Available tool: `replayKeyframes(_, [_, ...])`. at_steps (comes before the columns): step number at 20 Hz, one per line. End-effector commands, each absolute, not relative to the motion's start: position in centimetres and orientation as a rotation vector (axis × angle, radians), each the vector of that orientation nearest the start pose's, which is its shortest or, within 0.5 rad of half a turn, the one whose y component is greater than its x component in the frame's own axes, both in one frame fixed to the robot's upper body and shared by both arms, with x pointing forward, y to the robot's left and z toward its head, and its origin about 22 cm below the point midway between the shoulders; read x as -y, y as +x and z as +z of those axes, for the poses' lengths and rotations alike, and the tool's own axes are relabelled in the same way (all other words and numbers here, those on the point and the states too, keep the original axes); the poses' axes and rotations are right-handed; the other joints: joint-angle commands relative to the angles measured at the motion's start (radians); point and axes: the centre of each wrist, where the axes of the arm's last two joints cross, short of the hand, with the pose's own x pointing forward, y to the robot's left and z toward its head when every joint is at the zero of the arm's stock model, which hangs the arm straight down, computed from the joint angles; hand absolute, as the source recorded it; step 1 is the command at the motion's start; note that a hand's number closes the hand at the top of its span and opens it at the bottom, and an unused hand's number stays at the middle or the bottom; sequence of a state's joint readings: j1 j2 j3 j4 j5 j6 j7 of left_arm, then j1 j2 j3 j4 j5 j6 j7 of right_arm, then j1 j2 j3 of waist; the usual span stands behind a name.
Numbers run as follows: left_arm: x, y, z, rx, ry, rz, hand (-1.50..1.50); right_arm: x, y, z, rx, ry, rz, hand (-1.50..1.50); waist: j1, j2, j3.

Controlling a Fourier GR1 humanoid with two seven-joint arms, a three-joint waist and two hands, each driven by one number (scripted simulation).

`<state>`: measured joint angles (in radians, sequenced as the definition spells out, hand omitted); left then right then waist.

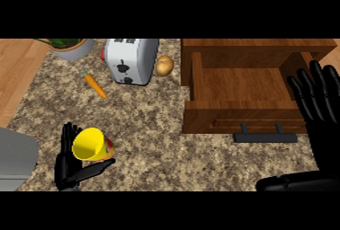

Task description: Pick up the cup, place it into the drawer and close the drawer

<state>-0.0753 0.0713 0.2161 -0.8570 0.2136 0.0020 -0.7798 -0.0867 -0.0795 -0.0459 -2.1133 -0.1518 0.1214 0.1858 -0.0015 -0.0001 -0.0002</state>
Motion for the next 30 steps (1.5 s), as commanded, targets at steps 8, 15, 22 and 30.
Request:
replayKeyframes(8, [-29.1,21.8,-15.4,1.738,0.057,0.406,-1.5,24.3,22.8,13.9,1.994,0.168,0.159,-1.5,0.0,0.0,0.0])
replayKeyframes(15, [-28.4,22.7,-15.7,1.752,-0.082,0.429,-1.5,24.2,22.2,13.3,1.995,0.159,0.147,-1.5,-0.002,0.001,0.0])
replayKeyframes(22, [-28.2,25.0,-14.4,1.853,-0.105,0.409,1.5,24.8,22.1,14.1,2.003,0.163,0.129,-1.5,-0.003,0.0,0.0])
replayKeyframes(30, [-27.9,25.1,-14.0,1.947,-0.049,0.359,1.5,24.5,20.2,15.3,1.999,0.16,0.133,-1.5,-0.005,0.0,0.0])
